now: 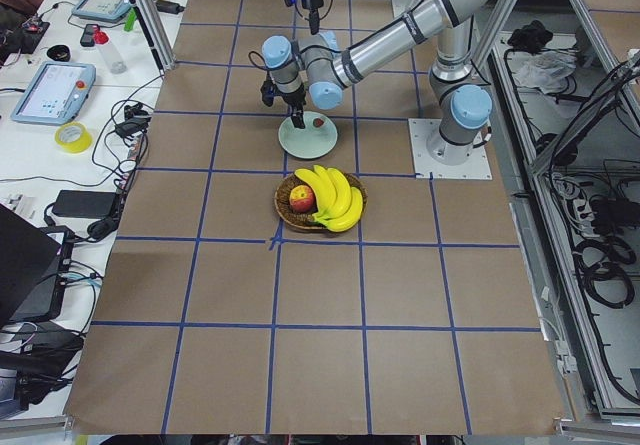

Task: Collect all strawberries into plate
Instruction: 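Grasp another strawberry beside the plate with the left gripper while the right arm withdraws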

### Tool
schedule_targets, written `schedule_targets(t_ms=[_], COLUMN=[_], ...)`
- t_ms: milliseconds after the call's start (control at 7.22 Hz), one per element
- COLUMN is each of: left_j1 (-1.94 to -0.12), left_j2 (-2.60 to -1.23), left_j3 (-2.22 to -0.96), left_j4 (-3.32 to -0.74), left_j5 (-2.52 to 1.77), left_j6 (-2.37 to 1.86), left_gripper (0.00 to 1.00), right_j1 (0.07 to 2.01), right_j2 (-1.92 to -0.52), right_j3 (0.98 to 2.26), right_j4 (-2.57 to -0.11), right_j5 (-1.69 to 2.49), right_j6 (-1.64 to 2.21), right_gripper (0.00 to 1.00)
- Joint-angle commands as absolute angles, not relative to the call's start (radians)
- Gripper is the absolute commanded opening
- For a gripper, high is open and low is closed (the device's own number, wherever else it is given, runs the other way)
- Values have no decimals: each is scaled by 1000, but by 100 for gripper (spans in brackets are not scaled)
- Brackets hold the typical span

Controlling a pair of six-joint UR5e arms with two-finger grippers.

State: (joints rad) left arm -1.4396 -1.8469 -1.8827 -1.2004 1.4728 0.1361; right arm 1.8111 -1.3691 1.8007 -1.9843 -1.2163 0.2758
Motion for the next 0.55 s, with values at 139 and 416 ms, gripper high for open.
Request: schedule_targets(t_ms=[139, 416], left_j1=[-1651, -1696], left_j2=[-1850, -1919], left_j3=[-1815, -1835], left_j4=[-1206, -1038], left_j5=[1419, 1231], left_j6=[-136, -385], left_gripper=[100, 100], right_j1=[1707, 1661], right_j2=[-1445, -1456], right_j3=[1422, 1287], right_j4=[-1431, -1350], right_j5=[-1467, -1474], right_j6=[201, 177], right_gripper=[100, 100])
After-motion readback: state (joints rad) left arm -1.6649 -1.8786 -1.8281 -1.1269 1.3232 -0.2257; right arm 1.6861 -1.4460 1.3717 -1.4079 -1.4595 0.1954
